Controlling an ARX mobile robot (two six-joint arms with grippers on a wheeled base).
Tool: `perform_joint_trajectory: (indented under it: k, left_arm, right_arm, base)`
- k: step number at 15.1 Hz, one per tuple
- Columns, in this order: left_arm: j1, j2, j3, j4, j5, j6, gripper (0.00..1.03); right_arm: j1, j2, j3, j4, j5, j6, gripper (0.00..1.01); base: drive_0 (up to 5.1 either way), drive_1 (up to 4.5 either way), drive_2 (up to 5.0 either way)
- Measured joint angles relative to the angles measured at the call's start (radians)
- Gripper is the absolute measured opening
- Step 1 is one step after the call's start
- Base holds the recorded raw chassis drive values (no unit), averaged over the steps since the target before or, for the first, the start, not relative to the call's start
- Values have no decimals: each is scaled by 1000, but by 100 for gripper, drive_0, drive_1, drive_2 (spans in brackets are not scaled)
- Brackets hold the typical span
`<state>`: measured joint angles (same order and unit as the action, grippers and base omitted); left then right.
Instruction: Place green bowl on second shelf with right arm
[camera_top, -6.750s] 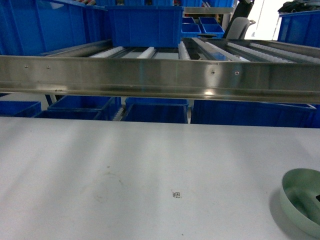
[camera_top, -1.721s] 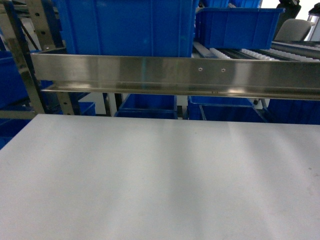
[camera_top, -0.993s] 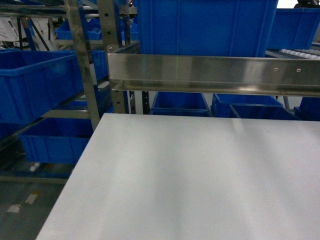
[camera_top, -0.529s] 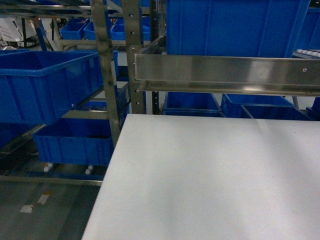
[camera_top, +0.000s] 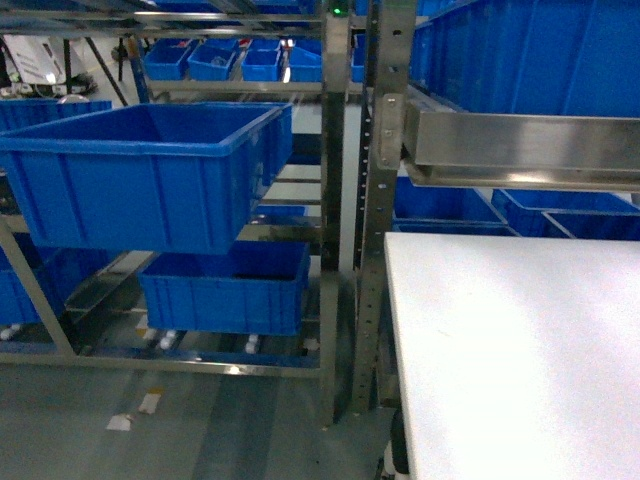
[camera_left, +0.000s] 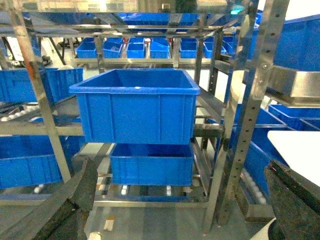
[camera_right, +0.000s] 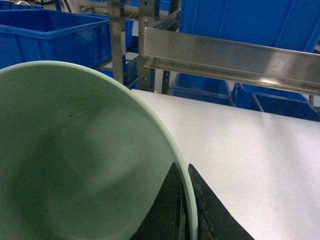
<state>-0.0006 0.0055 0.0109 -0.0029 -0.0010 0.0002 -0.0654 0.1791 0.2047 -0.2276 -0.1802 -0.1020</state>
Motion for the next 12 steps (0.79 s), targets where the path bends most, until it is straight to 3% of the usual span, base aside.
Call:
perform_joint_trajectory:
  k: [12]
  left_arm:
    - [0, 0, 0, -1, 0, 0, 98]
  right_arm:
    - [0, 0, 0, 0, 0, 0, 2]
  base:
    - [-500, 245, 245]
